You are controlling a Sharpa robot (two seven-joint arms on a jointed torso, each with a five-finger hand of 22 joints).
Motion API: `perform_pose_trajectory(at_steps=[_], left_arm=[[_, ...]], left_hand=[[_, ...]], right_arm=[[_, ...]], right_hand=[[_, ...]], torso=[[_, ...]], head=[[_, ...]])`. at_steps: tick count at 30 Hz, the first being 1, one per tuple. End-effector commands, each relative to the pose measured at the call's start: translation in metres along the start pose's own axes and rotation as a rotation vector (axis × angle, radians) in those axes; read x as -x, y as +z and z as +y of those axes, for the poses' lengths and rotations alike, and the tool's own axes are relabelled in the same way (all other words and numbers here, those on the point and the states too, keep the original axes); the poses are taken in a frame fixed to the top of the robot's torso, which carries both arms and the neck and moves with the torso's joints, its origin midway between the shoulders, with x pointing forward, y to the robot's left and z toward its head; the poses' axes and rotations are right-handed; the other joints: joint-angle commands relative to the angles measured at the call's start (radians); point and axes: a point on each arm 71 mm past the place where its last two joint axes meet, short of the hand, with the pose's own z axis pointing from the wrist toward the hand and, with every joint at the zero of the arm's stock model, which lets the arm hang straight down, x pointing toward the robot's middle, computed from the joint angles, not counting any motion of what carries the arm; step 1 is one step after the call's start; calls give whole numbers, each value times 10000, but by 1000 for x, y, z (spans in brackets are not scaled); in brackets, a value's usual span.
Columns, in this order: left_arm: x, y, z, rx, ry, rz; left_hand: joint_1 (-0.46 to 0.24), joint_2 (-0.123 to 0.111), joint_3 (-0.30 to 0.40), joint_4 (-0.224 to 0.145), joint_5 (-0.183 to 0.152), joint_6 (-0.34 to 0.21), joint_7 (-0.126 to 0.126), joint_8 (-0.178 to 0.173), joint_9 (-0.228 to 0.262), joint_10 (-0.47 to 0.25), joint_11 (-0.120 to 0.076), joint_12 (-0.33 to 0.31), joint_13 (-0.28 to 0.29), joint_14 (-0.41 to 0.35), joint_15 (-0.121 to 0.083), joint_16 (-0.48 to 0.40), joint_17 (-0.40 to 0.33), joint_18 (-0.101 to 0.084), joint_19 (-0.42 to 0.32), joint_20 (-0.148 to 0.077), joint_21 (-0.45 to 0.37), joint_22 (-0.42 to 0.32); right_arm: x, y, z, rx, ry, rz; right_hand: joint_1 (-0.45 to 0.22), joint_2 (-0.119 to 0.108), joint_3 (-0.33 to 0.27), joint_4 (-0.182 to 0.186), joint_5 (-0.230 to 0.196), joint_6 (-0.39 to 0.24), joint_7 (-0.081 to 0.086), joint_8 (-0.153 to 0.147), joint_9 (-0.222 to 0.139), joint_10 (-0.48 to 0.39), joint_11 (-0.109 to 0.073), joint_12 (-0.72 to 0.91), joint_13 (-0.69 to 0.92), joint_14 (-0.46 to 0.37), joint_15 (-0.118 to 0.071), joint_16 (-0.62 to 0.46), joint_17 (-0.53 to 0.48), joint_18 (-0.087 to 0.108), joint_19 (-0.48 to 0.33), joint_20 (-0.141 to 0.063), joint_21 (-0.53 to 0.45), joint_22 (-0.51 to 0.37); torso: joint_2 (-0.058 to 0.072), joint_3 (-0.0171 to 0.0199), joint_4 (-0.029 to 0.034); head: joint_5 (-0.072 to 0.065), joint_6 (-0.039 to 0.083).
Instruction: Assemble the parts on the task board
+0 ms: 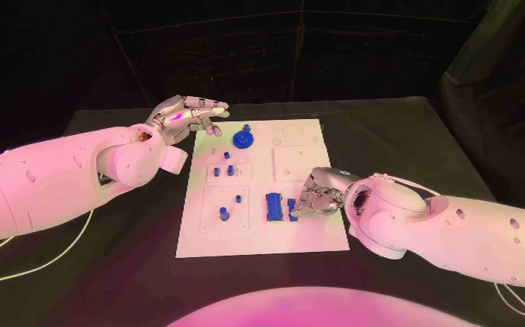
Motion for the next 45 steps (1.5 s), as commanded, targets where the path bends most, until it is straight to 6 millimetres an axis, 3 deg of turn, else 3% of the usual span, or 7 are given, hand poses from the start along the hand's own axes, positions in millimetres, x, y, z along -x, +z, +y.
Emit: perform_pose_trajectory(at_steps=[1,14,18,22,38,39,45], left_arm=[[-1,0,-1,-65,30,112],[2,4,-8,-1101,-71,-313],[8,7,-7,-1214,-670,-957],[15,13,-5,-1331,-1062,-1458],[27,45,5,-1759,-768,-2728],[24,45,8,-1338,-686,-2336],[19,41,12,-1290,-605,-2491]], left_hand=[[69,37,-60,-3,23,-22,6,44,-10,-69,-16,34,-16,-50,-10,-43,-12,116,5,39,-37,-14],[17,-18,-152,-2,22,-5,-26,72,-3,-28,-35,109,0,-65,-10,-36,-45,119,-7,49,-74,-39],[-176,-79,-308,99,11,40,-66,111,6,85,-66,211,21,-81,-10,-43,-79,114,-26,63,-125,-74],[-1065,-592,-1516,644,13,-195,-112,-20,-21,265,-22,325,50,-1503,225,-1619,-832,-21,-1261,289,-1342,-771],[30,385,-3059,705,-5,-378,-284,-462,-12,-208,413,-1039,-57,-2863,1063,-6113,-3202,161,-3545,1465,-4759,-3388],[-3857,470,-3990,1008,-466,-3267,-724,-1210,-686,-3204,-68,-1389,-692,-5613,625,-6821,-3591,-510,-5690,609,-5131,-4193],[-5481,470,-3990,1008,-466,-4517,-976,-1210,-686,-4523,-306,-1605,-692,-6735,437,-7240,-3822,-596,-6567,257,-5338,-4620]], right_arm=[[1,-2,5,990,649,50],[43,-4,-29,2923,6923,-206],[78,10,-49,2973,8907,-1456],[109,35,-66,3105,10135,-2608],[132,97,-68,3943,10829,-3350],[129,96,-71,3292,10415,-3399],[125,93,-66,3251,10561,-3612]], right_hand=[[-169,-39,-185,84,147,-67,80,-94,3,-160,40,-362,-219,540,58,-207,124,16,198,36,-228,1686],[1136,520,-131,-628,387,-944,444,-560,-135,-1298,332,-3127,-2170,-216,295,-3059,-2894,652,-1552,249,-2564,-468],[2271,900,346,-1205,330,-1291,745,-802,-258,-2260,572,-4380,-3205,-1732,543,-6749,-6178,1470,-4302,390,-6440,-3818],[2657,979,479,-1338,280,-1909,1140,-1000,-648,-3103,1112,-5996,-5164,-3624,1243,-9625,-7760,1387,-5762,949,-8813,-5342],[1617,1038,-15,-1871,-151,-2453,1189,-984,-2319,-3418,1891,-7095,-9523,-4041,2217,-13394,-11922,1535,-5441,2154,-13693,-9677],[-2644,334,513,-1865,-448,-5193,675,-1610,-2600,-6513,1366,-7733,-10245,-7214,1759,-14011,-12187,894,-8239,1388,-13997,-10605],[-4583,334,743,-1865,-1262,-6403,450,-1610,-3395,-7910,1155,-7733,-10245,-8590,1614,-14011,-13075,829,-9370,1089,-14994,-11190]], torso=[[5,10,-5],[-179,-62,37],[-378,-84,-22],[-610,-136,-124],[-1099,-81,-150],[-1033,-103,-176],[-1033,-4,23]], head=[[-34,39],[-136,786],[-138,1098],[-66,1305],[189,2119],[187,2037],[334,1991]])
